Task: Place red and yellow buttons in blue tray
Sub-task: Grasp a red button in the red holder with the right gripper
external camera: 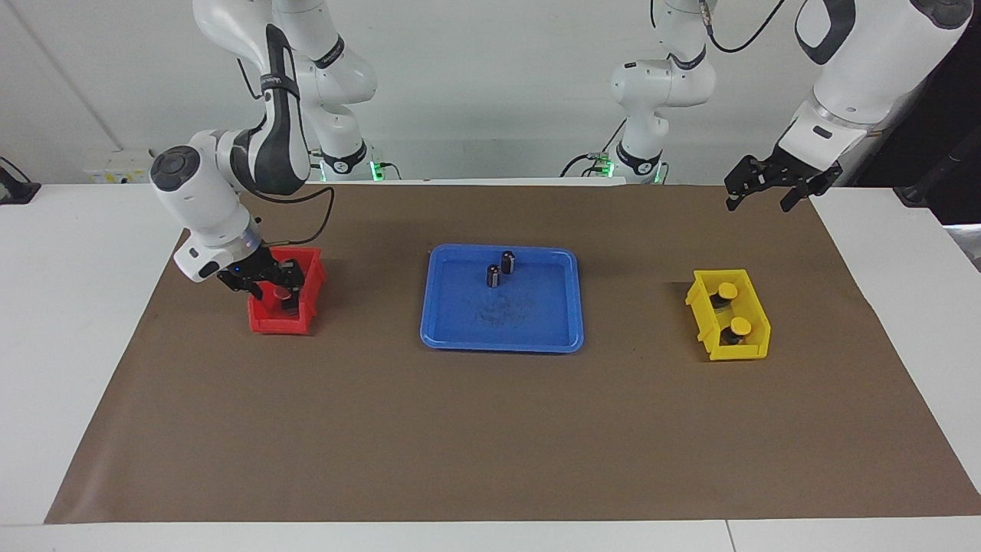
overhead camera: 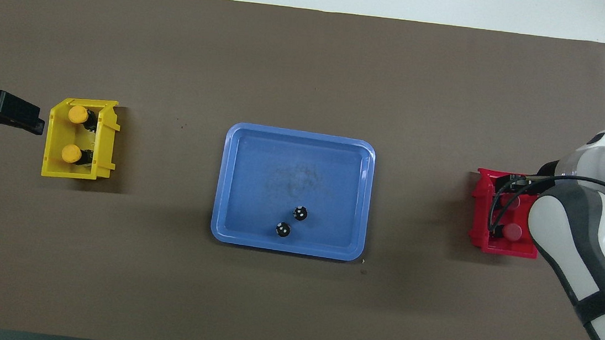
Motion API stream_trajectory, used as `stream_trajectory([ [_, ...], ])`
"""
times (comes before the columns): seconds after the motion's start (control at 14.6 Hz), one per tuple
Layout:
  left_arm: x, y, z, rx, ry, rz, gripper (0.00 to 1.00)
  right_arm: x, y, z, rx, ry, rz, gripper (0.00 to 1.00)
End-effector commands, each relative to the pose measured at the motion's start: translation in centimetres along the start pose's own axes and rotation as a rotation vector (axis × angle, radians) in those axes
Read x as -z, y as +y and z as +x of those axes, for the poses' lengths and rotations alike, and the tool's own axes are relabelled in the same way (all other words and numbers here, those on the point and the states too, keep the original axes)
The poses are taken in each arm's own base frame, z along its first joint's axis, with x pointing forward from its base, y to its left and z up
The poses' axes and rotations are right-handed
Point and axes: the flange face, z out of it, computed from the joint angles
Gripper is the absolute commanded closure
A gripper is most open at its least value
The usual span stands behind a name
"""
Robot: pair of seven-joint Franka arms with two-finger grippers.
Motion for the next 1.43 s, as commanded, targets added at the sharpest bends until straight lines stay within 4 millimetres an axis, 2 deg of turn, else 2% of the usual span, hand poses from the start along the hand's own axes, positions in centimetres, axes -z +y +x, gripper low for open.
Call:
stream_trajectory([
  [0.0,0.0,0.5,-0.4,-0.008,0.017,-0.017,0.0,-0.1,1.0,-1.4,0.019,0.02,0.017,0.28],
  [0.14,-0.1,1.4,-0.6,-0.028,0.006,-0.015,0.0,-0.3,0.9,-1.6,0.022,0.016,0.018,0.33],
  [0.41,0.0,0.3,-0.5,0.053,0.009,-0.016,0.0,-1.0,0.8,-2.2,0.021,0.021,0.017,0.33],
  [0.61,-0.3,0.1,-0.6,0.073,0.001,-0.016,0.0,-1.5,0.9,-2.7,0.023,0.02,0.017,0.39],
  [0.82,-0.3,0.1,-0.8,0.07,0.0,-0.015,0.0,-1.7,0.9,-2.9,0.035,0.023,0.016,0.58],
  [0.89,-0.4,0.1,-0.8,0.07,-0.001,-0.015,0.0,-1.7,0.8,-2.9,0.036,0.023,0.016,0.66],
  [0.96,-0.6,0.0,-0.8,0.068,-0.005,-0.015,0.0,-1.7,0.6,-2.8,0.039,0.023,0.015,0.83],
  [1.02,-0.5,-0.1,-1.0,0.068,-0.003,-0.012,0.0,-1.5,0.6,-2.6,0.042,0.023,0.015,0.88],
  [1.16,-0.8,-0.1,-1.2,0.068,-0.009,-0.01,0.0,0.9,0.4,-0.7,0.074,-0.003,0.011,0.89],
  [1.3,-1.0,-0.1,-1.3,0.068,-0.006,-0.01,0.0,5.2,0.3,2.4,0.093,-0.055,0.016,0.88],
  [1.37,-1.2,-0.1,-1.2,0.067,0.0,-0.009,0.0,7.7,-0.4,4.1,0.103,-0.09,0.018,0.88],
])
